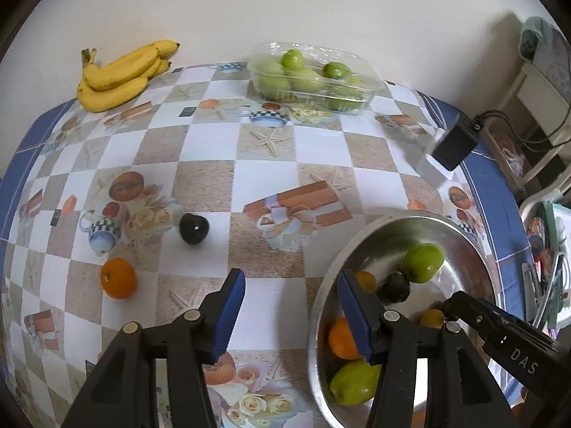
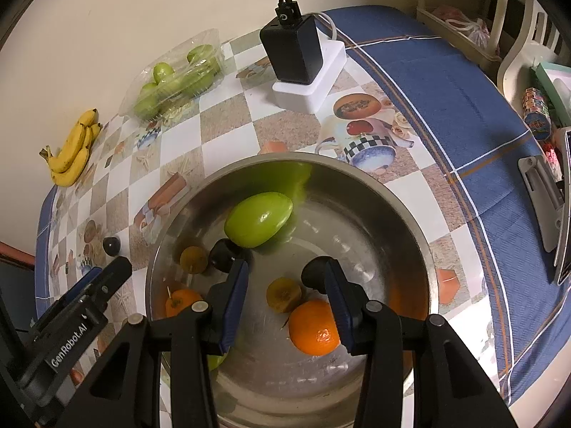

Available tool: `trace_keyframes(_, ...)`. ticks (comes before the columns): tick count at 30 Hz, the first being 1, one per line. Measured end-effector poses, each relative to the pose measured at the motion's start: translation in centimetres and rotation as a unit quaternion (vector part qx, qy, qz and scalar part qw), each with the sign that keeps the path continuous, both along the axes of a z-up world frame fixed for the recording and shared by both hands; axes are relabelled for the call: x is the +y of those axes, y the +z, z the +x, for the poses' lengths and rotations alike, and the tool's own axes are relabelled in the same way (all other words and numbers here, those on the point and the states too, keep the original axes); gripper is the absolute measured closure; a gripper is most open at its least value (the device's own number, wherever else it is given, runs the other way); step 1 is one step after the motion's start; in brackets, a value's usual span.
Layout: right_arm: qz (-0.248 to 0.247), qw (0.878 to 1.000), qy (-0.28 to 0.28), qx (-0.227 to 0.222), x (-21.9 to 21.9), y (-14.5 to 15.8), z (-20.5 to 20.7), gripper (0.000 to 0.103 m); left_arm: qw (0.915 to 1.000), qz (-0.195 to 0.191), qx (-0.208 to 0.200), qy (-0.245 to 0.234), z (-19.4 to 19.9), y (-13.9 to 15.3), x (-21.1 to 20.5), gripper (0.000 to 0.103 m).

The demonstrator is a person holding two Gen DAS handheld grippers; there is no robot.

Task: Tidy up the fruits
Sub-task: 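Withdraw both open tools from the basin toward the loose plum and tangerine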

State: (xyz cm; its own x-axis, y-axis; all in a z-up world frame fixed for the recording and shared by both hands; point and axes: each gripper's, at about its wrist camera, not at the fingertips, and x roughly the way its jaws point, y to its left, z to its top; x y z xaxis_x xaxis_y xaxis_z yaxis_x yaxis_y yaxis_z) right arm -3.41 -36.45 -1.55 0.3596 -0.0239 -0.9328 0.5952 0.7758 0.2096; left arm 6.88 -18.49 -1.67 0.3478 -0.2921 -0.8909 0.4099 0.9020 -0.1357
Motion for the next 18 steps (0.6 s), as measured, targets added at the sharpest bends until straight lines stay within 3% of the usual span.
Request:
trace_keyframes(13,-0.003,1.000,0.004,0.008,0.01,-0.46,0.22,0.056,0.9998,0.009,0.000,0.017,0.37,-0.24,0.63,0.037)
trace_keyframes(15,-0.006,1.000,0.005,0.011,0.00,-0.55,0.28,0.041,0.9997,0.016,-0.002,0.019,0.38,-0.31,0.69,0.034)
trace_keyframes(18,-0.013,1.000,0.006,0.013,-0.03,-0.54,0.28,0.036,0.9991,0.033,-0.008,0.026,0.46,-0.47,0.79,0.021)
